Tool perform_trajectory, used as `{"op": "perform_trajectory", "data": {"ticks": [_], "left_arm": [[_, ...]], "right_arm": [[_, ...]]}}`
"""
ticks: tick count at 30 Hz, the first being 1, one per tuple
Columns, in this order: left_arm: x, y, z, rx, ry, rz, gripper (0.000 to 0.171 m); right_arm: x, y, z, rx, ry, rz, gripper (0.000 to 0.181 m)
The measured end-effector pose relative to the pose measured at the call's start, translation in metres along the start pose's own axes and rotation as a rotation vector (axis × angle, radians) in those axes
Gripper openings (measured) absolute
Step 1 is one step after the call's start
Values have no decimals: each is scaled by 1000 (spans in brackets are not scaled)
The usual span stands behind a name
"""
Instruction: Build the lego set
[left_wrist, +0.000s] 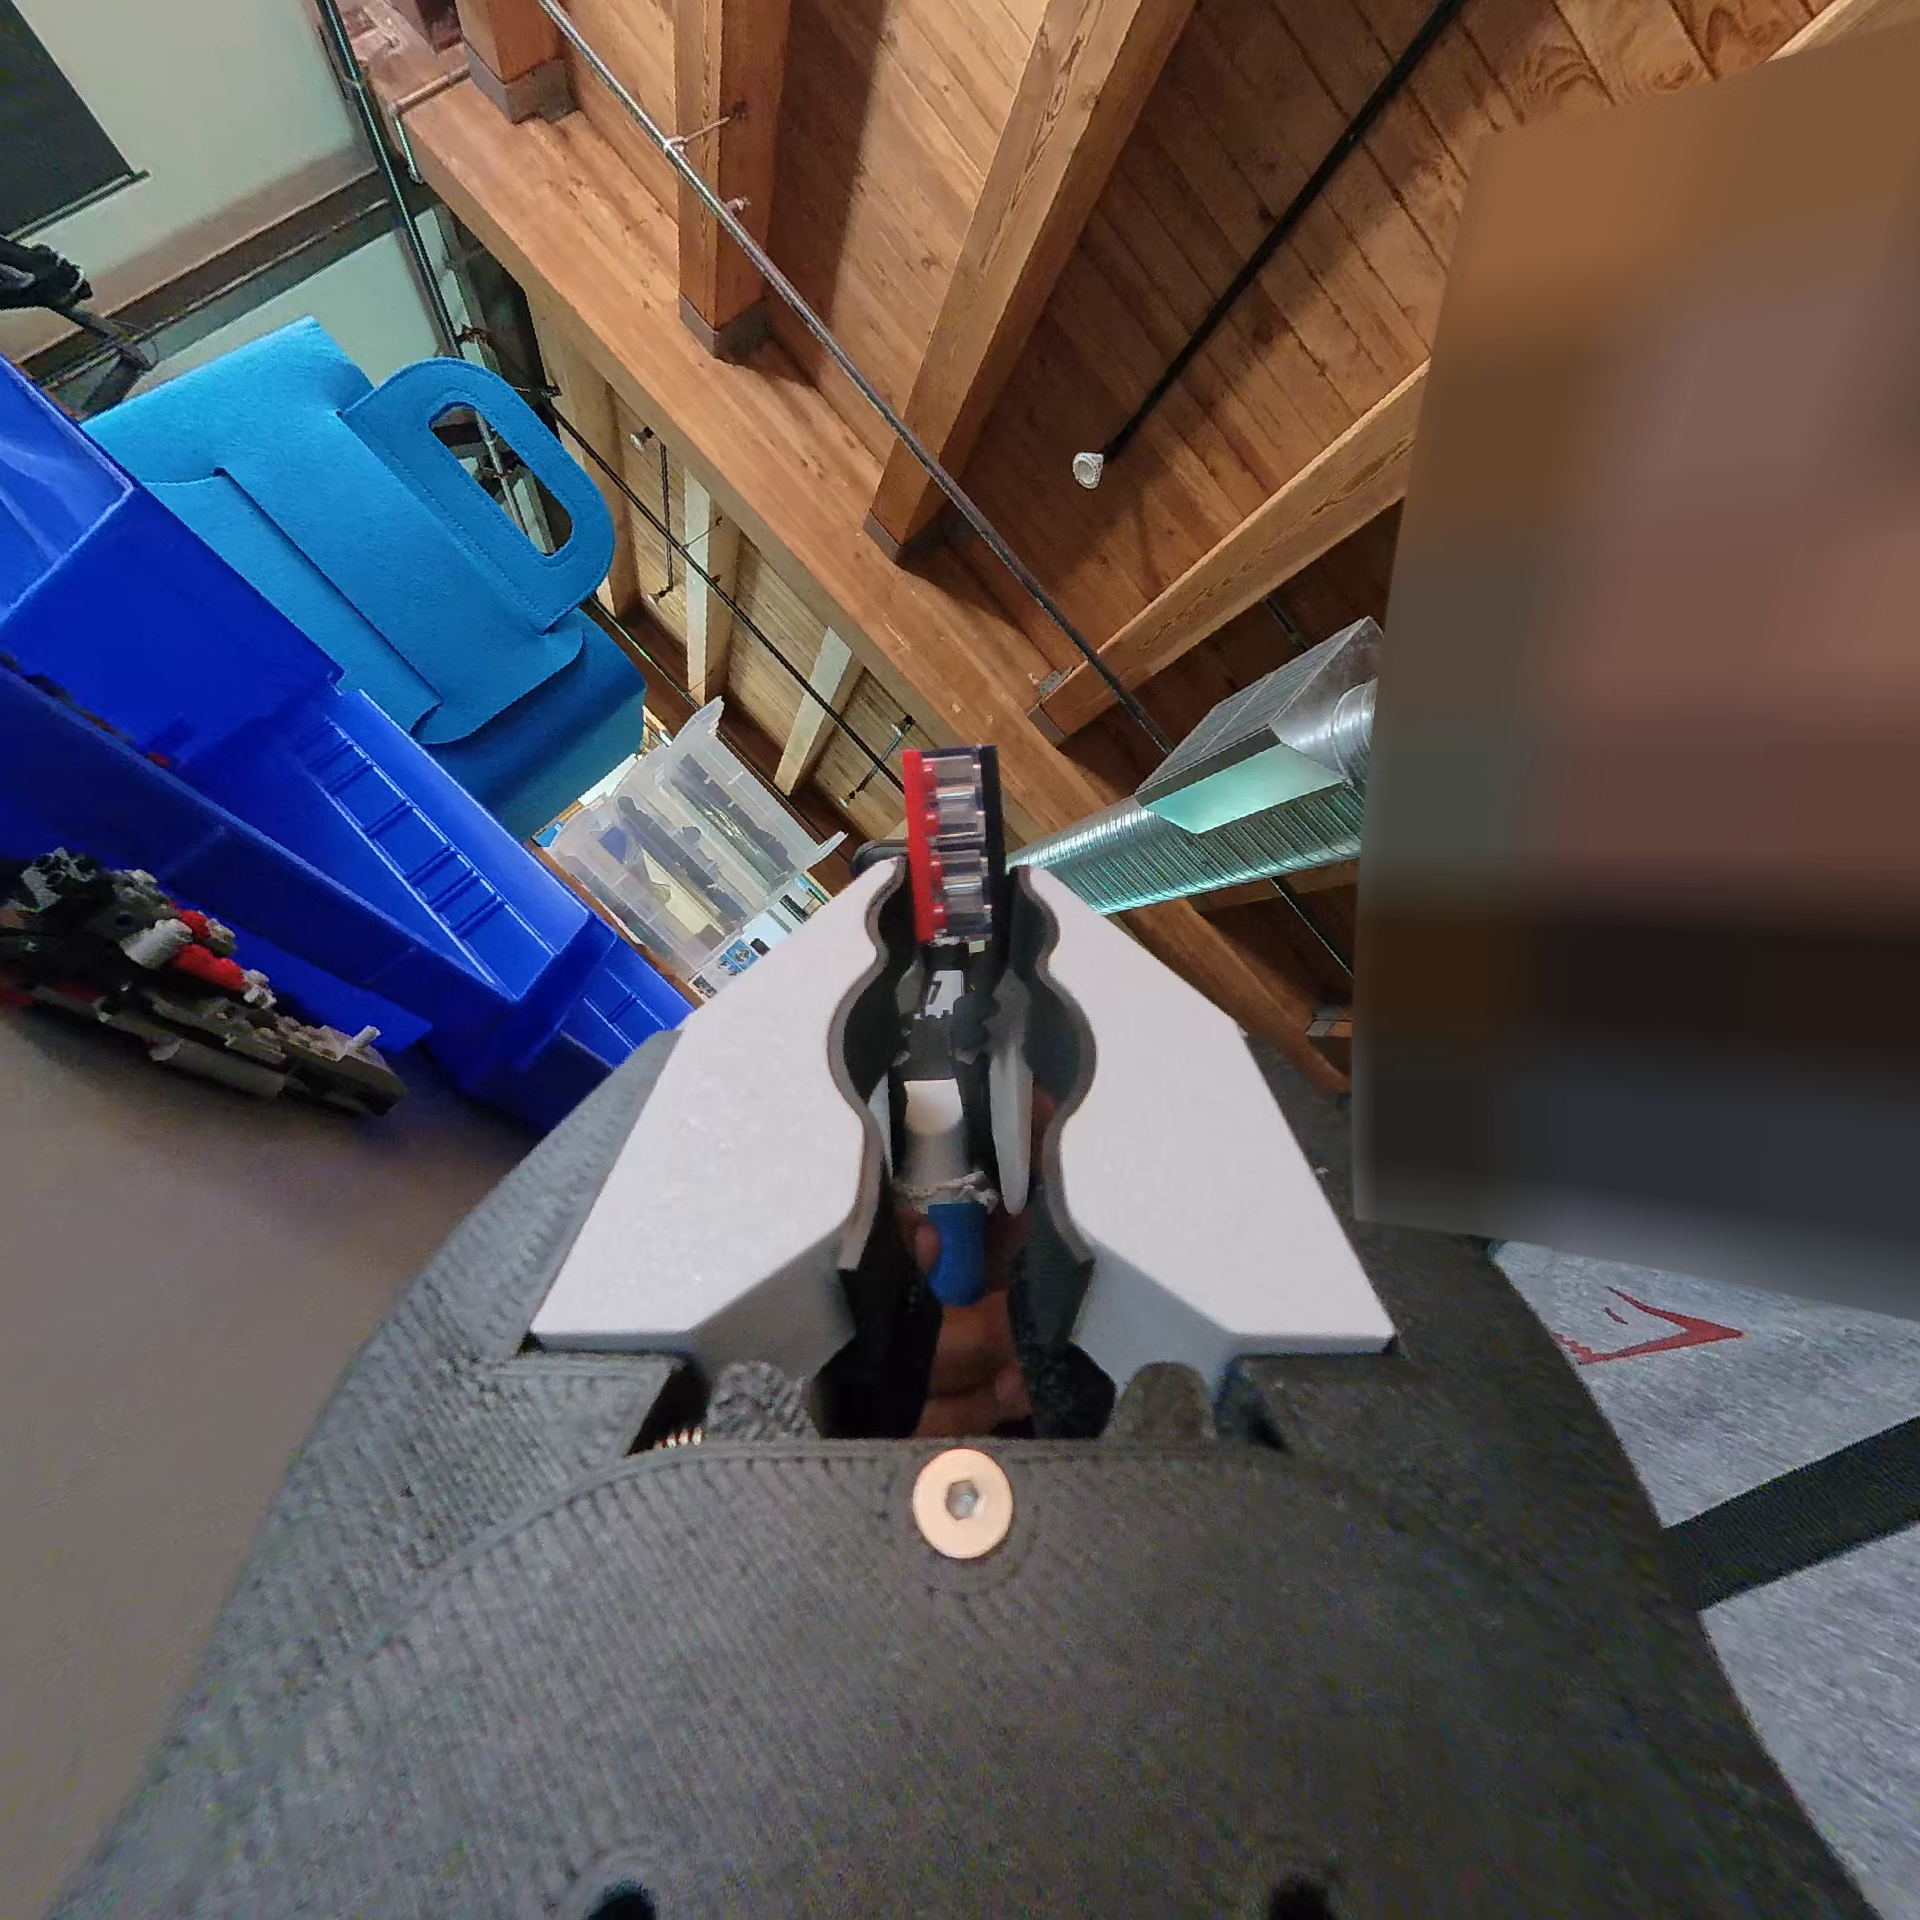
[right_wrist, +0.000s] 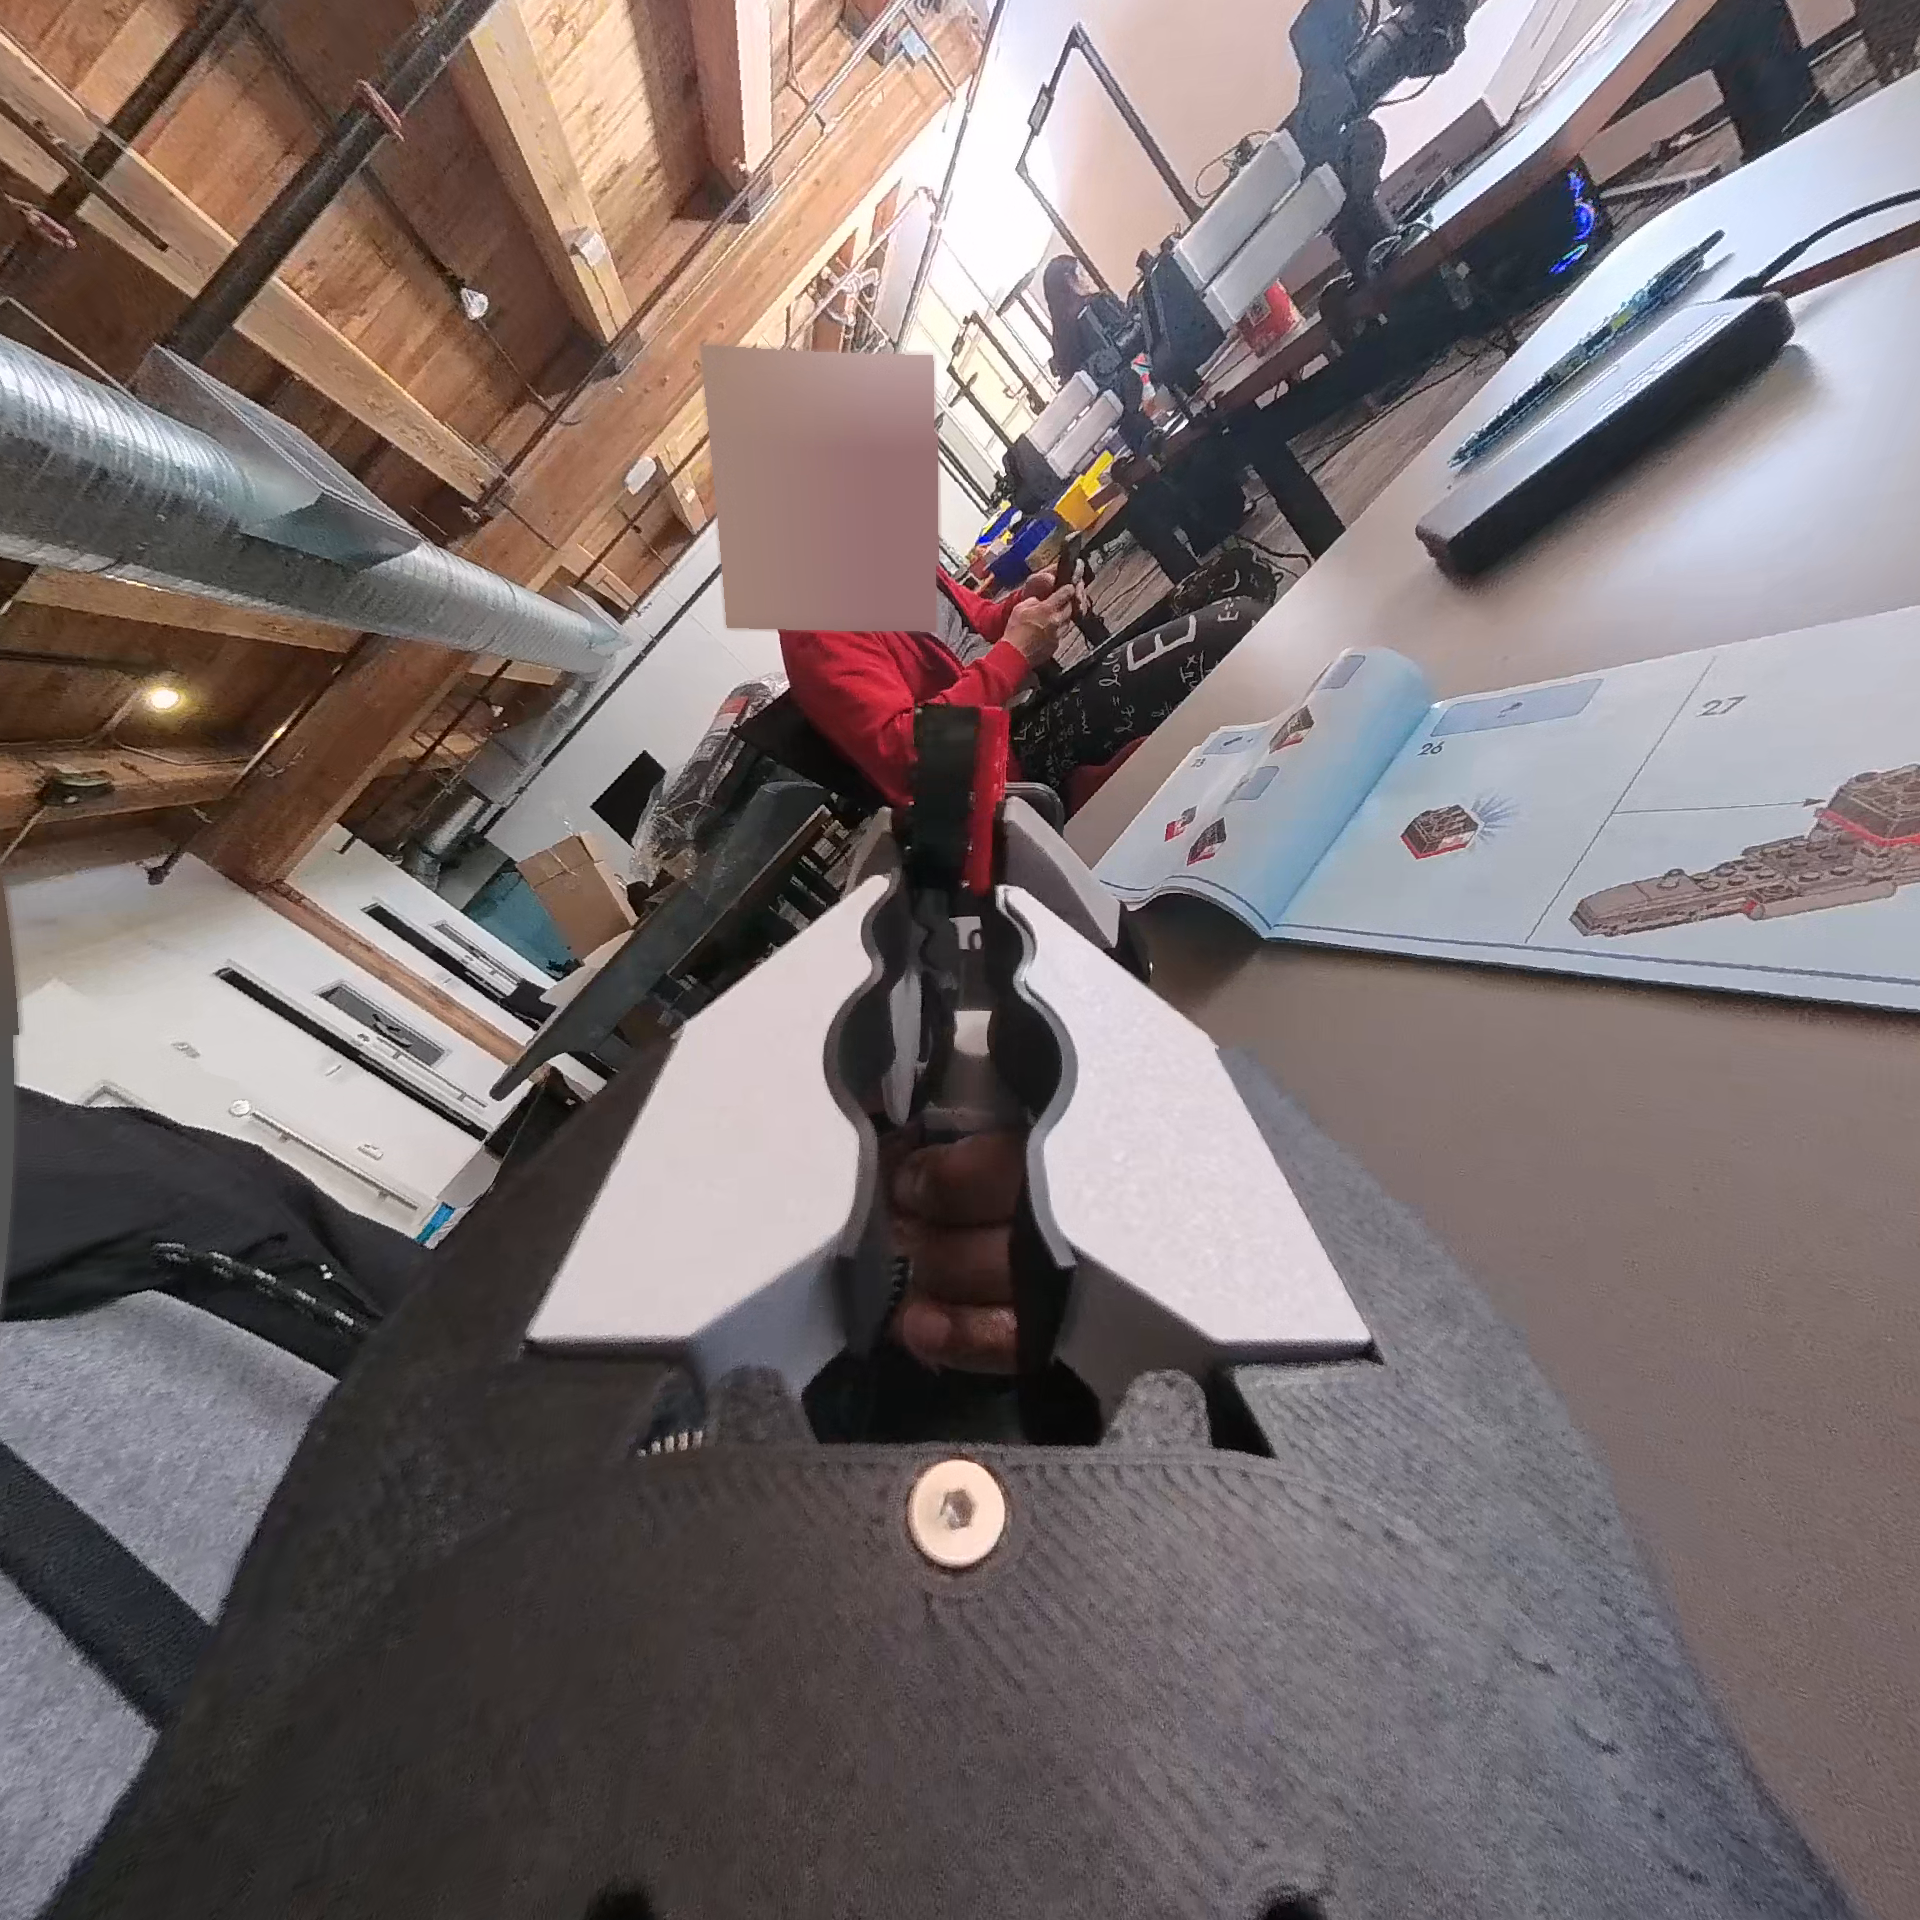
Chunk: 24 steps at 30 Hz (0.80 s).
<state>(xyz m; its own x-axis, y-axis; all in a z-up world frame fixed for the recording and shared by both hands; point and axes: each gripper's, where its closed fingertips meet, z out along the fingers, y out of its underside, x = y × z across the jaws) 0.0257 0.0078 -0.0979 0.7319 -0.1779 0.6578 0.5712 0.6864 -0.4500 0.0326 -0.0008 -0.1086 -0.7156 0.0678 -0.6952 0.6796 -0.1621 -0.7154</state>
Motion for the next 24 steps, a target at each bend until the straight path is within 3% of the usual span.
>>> {"op": "perform_trajectory", "data": {"ticks": [15,18,24], "left_arm": [[1,2,1,-16,2,16,18],[4,1,1,-19,5,39,18],[10,8,5,-74,7,120,18]], "right_arm": [[-2,2,-2,-23,-46,32,13],[-4,-2,-7,-13,-68,23,30],[-10,-18,-11,49,-77,-33,30]]}}
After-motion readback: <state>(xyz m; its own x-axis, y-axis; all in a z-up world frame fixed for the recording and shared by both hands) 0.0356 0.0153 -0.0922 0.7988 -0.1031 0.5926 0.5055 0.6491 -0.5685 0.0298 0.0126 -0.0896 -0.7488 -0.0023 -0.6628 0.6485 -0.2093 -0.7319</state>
